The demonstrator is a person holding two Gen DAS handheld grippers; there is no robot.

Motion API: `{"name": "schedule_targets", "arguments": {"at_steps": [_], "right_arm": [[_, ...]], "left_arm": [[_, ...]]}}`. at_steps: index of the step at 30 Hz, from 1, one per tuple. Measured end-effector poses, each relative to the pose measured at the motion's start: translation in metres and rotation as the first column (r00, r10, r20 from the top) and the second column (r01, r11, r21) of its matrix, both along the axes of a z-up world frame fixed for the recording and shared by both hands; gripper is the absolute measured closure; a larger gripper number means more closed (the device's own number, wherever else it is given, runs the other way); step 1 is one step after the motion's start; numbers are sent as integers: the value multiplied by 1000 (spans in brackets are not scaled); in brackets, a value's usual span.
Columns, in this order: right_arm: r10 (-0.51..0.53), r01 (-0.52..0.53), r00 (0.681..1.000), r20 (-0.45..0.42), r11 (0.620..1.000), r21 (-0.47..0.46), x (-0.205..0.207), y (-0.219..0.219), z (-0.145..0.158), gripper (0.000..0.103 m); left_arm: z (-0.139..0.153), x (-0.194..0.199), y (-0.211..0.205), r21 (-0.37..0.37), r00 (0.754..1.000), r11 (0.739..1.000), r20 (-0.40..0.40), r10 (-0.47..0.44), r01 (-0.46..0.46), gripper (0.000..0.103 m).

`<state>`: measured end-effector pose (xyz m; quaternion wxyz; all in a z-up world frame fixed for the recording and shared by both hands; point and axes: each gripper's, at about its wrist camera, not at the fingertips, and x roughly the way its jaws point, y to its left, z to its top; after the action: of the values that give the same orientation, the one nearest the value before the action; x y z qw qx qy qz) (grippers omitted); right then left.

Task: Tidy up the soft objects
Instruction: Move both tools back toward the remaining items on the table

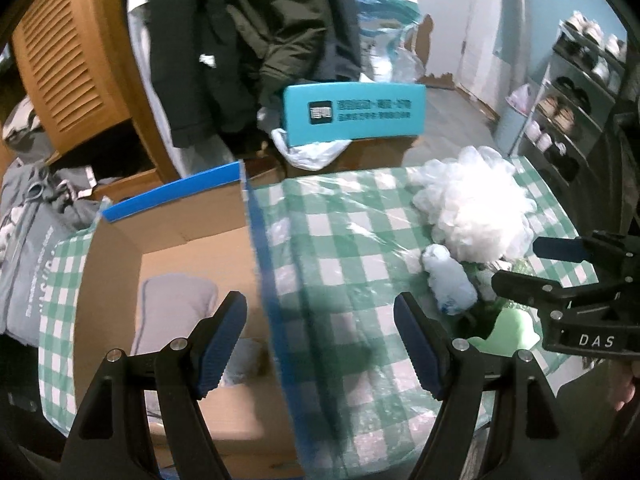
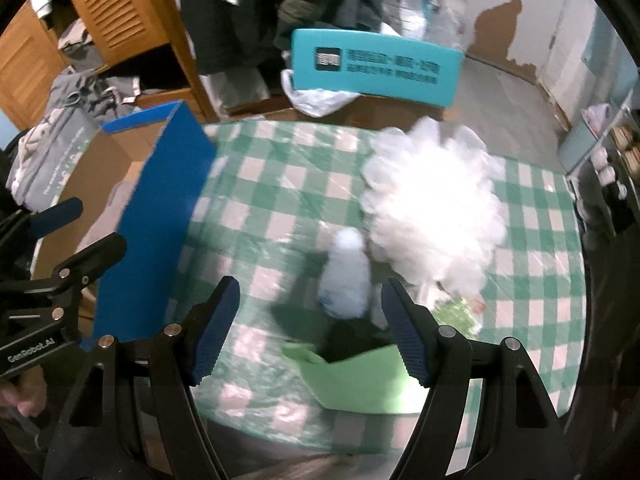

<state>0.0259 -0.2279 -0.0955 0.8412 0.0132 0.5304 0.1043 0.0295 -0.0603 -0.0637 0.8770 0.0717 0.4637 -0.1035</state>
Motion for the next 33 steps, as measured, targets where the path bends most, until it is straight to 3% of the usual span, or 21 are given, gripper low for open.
{"name": "schedule_targets", "arguments": {"at_steps": [15, 33], "right_arm": [[-63, 64, 993, -95, 998, -1, -23, -49, -42, 29], [-97, 93, 967, -237, 995, -25, -31, -79, -103, 29]], "left_arm": [[-43, 4, -57, 49, 991, 995, -109, -80, 85, 25], [-80, 14, -77, 60, 975, 994, -207, -76, 90, 25]]}}
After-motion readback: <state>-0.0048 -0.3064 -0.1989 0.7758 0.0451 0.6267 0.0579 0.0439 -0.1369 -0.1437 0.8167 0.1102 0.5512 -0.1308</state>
